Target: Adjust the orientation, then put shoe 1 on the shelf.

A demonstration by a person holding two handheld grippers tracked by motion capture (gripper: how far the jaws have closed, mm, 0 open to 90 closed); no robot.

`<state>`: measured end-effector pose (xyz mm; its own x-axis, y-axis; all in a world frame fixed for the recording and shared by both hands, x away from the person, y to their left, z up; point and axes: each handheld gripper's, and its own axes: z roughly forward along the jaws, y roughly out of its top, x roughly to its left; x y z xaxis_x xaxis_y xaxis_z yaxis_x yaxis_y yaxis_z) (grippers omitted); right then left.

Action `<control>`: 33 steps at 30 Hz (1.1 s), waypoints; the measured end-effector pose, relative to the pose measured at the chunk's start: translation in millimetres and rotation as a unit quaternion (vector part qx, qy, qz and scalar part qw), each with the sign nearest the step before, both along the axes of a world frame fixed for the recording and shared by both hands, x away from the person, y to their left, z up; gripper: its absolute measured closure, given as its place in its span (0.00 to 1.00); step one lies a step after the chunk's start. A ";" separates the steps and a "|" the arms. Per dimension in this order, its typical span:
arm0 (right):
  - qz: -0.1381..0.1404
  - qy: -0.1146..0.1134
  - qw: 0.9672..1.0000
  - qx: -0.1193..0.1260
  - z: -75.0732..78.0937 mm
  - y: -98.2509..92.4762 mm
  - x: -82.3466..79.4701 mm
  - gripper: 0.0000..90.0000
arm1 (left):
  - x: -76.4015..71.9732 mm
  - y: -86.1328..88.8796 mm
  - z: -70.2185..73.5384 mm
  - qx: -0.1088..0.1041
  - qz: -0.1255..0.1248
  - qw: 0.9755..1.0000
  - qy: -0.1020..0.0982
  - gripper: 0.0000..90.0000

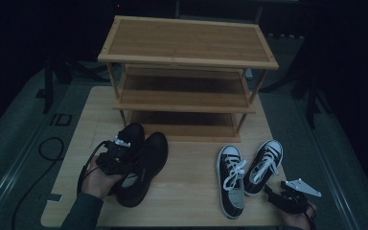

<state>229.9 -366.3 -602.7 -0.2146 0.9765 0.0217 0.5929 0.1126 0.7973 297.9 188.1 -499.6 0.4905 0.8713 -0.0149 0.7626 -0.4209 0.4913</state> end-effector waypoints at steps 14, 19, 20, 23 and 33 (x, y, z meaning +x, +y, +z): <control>0.001 0.000 1.000 0.000 0.1 -0.1 0.1 0.33 | 9.5 -5.3 -5.8 0.027 0.002 0.999 0.021 0.71; 0.002 0.001 1.000 0.000 0.2 -0.3 0.3 0.33 | 11.7 -5.2 -5.5 0.026 0.008 0.999 0.026 0.74; 0.002 0.001 1.000 0.000 0.2 -0.4 0.3 0.33 | 11.9 -5.1 -5.5 0.026 0.010 0.999 0.027 0.76; 0.002 0.001 1.000 -0.001 0.2 -0.4 0.3 0.33 | 12.0 -6.8 -5.7 0.033 0.013 0.999 0.025 0.79; 0.002 0.001 1.000 -0.001 0.2 -0.4 0.3 0.33 | 10.9 -1.9 -6.3 0.023 0.025 0.999 0.011 0.96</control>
<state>230.2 -366.7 -602.5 -0.2184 0.9756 0.0210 0.5939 0.1158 0.7962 308.9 186.1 -505.9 0.4457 0.8950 0.0161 0.7939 -0.4035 0.4548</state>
